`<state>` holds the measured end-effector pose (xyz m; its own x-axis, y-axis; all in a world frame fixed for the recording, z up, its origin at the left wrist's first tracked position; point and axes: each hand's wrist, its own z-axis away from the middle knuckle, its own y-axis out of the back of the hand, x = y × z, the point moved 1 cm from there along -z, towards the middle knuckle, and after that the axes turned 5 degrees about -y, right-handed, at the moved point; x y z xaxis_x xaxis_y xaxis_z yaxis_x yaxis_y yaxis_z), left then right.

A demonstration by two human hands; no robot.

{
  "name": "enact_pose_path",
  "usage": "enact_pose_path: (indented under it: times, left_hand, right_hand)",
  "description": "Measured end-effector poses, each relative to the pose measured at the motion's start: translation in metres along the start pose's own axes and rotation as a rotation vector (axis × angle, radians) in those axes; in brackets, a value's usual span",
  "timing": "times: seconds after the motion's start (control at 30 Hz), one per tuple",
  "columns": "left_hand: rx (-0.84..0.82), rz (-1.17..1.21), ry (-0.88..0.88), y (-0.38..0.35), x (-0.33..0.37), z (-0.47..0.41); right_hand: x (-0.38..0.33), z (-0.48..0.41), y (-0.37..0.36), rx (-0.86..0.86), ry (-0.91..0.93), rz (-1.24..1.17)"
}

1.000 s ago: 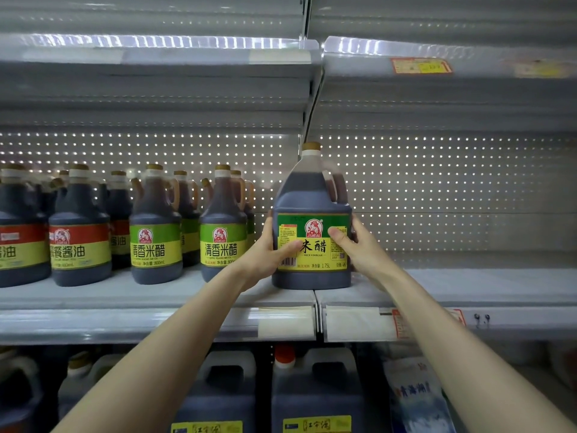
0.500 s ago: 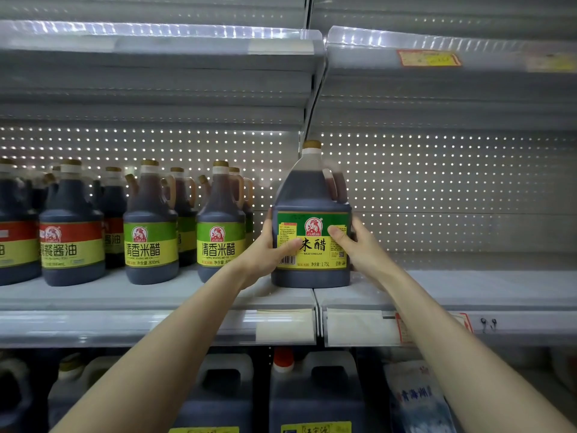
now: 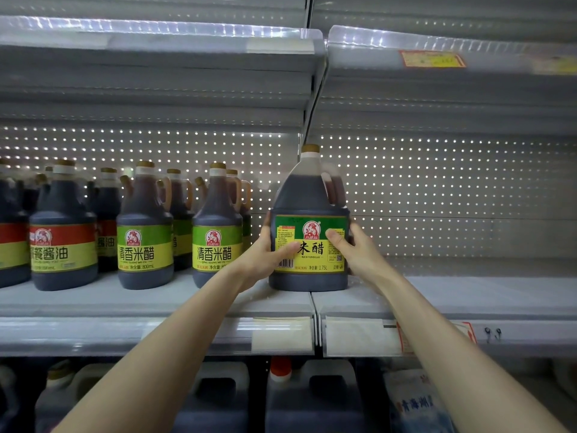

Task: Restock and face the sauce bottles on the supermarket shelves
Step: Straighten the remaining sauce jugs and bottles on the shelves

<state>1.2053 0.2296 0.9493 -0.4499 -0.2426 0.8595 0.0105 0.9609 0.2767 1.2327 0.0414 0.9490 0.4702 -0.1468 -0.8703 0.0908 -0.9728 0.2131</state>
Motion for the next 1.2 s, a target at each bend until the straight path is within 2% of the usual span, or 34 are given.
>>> enact_pose_path:
  times: [1.2]
  left_hand:
    - [0.029,0.018,-0.011,-0.0013,-0.0034,-0.0009]
  right_hand:
    - [0.0026,-0.0021,-0.0026,0.01,-0.007,-0.054]
